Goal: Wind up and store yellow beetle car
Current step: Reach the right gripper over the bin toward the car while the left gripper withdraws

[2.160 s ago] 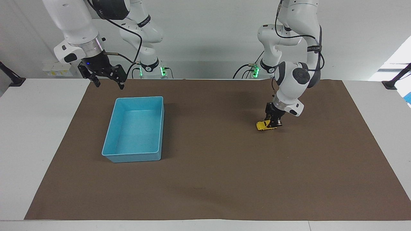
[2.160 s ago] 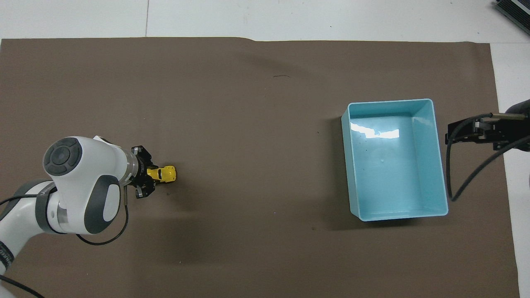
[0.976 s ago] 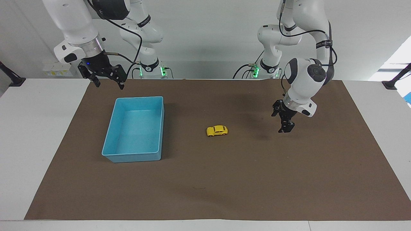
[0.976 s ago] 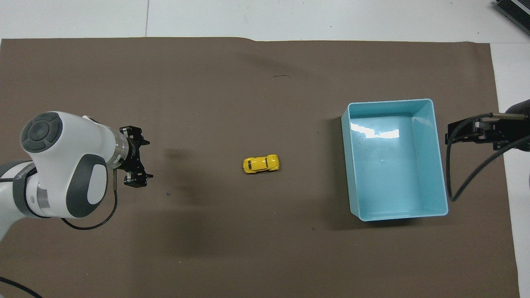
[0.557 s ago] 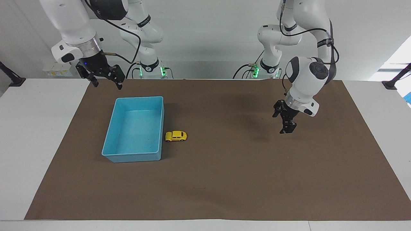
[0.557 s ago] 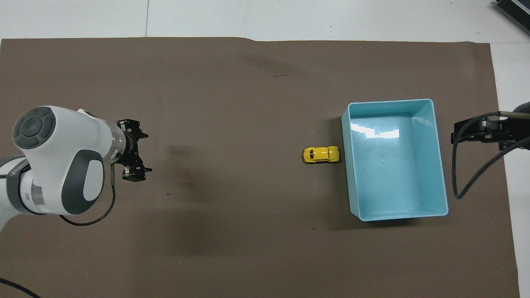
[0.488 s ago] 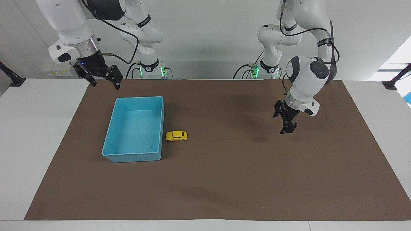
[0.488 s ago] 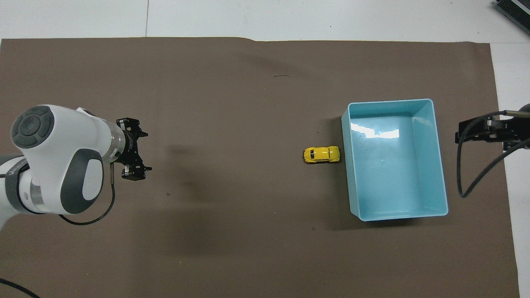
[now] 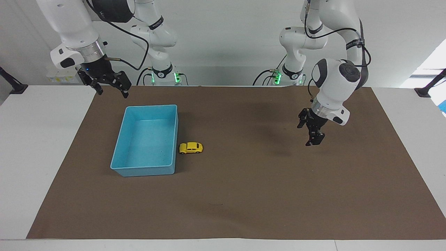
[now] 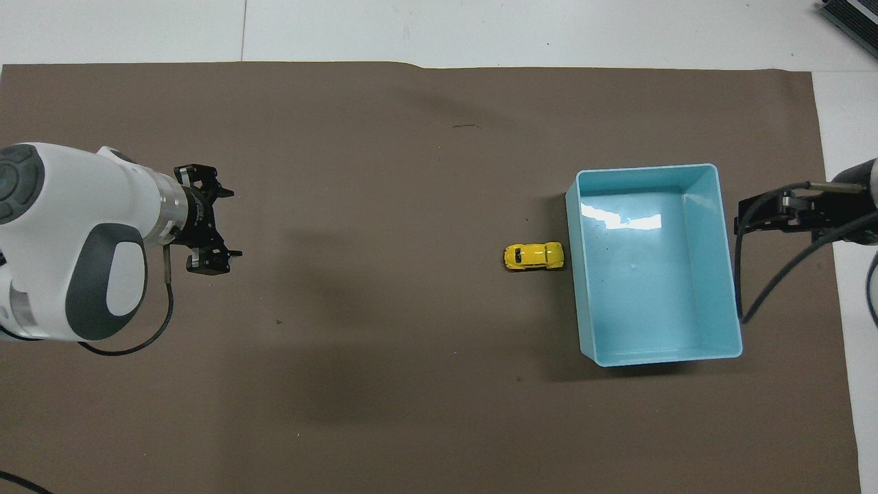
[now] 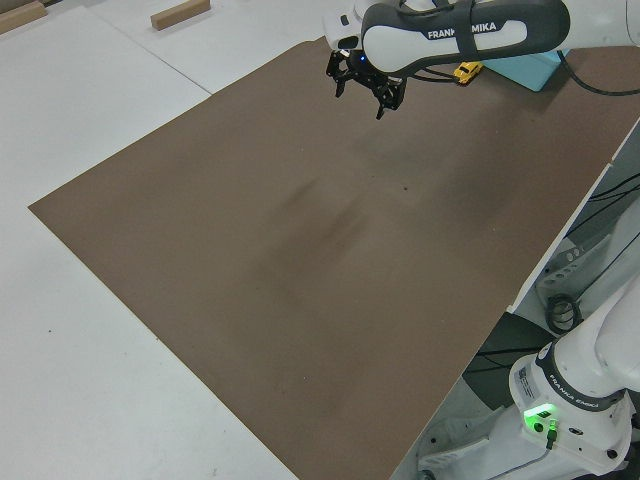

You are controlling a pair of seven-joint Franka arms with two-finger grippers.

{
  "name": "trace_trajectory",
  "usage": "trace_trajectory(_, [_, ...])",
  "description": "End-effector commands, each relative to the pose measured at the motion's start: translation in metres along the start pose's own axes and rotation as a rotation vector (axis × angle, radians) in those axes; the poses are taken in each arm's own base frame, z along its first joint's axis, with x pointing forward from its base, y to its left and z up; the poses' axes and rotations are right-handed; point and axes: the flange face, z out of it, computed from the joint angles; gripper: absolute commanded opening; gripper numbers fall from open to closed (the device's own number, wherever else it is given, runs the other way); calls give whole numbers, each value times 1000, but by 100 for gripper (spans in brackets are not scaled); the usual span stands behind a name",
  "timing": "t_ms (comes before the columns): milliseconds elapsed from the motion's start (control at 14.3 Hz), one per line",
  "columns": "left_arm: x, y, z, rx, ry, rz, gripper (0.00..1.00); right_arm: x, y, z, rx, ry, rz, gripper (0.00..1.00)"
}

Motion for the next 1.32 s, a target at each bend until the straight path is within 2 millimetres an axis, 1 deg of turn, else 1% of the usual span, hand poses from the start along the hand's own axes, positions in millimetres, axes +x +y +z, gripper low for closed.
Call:
trace_trajectory(0, [10, 17, -32, -9, 0, 32, 100, 6, -22, 12, 14, -2, 43, 100])
trace_trajectory(209, [9, 21, -50, 6, 3, 125, 100, 15, -45, 27, 19, 6, 127, 100])
trace_trajectory(348, [17, 27, -66, 7, 4, 187, 100, 19, -60, 38, 17, 7, 204, 100])
trace_trajectory(418, [17, 28, -77, 13, 3, 232, 100, 20, -66, 42, 17, 6, 253, 100])
trace_trajectory(557, [16, 30, -93, 19, 20, 351, 100, 25, -73, 50, 22, 14, 369, 100])
trace_trajectory(767, [17, 32, -105, 11, 81, 497, 100, 26, -100, 66, 17, 12, 541, 100])
trace_trajectory(906, [19, 31, -110, 24, 118, 615, 100, 31, -108, 77, 25, 15, 667, 100])
trace_trajectory(976, [19, 32, -113, 29, 119, 680, 100, 30, -121, 83, 24, 11, 711, 100])
trace_trajectory(1115, [18, 32, -124, 18, 121, 768, 100, 33, -132, 96, 23, 8, 827, 100])
trace_trajectory(1185, [18, 31, -131, 9, 124, 804, 100, 33, -142, 104, 17, 1, 879, 100])
trace_trajectory(1254, [18, 29, -137, 1, 125, 851, 100, 35, -145, 110, 20, 3, 933, 100])
